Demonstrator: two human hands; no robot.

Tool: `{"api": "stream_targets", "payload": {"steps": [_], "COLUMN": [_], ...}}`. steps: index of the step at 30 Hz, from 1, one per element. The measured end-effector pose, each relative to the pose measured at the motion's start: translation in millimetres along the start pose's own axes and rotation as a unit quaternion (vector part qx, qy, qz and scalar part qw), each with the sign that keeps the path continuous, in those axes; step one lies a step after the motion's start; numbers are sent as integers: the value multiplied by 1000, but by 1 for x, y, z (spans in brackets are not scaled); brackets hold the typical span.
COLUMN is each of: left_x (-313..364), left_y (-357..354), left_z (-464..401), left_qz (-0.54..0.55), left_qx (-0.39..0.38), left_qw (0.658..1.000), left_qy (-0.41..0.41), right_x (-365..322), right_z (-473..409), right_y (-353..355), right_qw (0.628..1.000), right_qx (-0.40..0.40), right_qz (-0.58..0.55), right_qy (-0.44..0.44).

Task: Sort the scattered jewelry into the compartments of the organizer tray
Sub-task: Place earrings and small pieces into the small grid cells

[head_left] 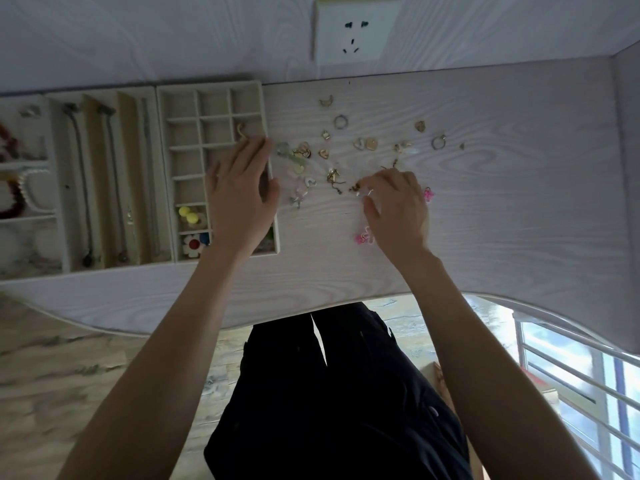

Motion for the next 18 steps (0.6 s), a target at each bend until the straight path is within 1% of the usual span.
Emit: {"api": "stream_targets", "payload": {"steps": [3,5,8,11,13,15,16,18], "left_x": [-1,-1,0,1,0,1,1,2], "left_y": [0,-1,-1,0,1,1,2,4], "left_z": [-1,-1,0,0,0,-1,-1,-1], "left_qz": [-2,-5,1,-1,-3,-5,-6,-6], "left_qx": [-1,0,0,5,8,4,1,3], "left_qw": [1000,1000,1000,1000,1000,1000,1000,1000], "left_qy": [-4,-6,-2,-1,-6,-9,-9,-11], "right_x": [-4,-7,-12,-17,-19,-21,-21,-22], "right_z": [-6,-10,-20,-32,-38,-39,-38,-34], "right_y": [6,9,11,11,11,10,11,17], "right_qw": [1000,999,997,988,984,983,985,984], "right_qx": [12,5,-39,-85,-102,-101,-96,-78], "right_qz": [19,35,31,51,56,57,34,-73], "right_qy": [-15,-18,-66,-116,-138,-140,-138,-142]}}
Point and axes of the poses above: each hand's wrist, its own z-axis away from the middle knuckle, its own y-axis out of the back of the hand, x = y × z, the point moved 2 cm from there along -z, towards the middle knuckle, and after that the axes turned 15 degrees about -x, right-handed, at the moved point
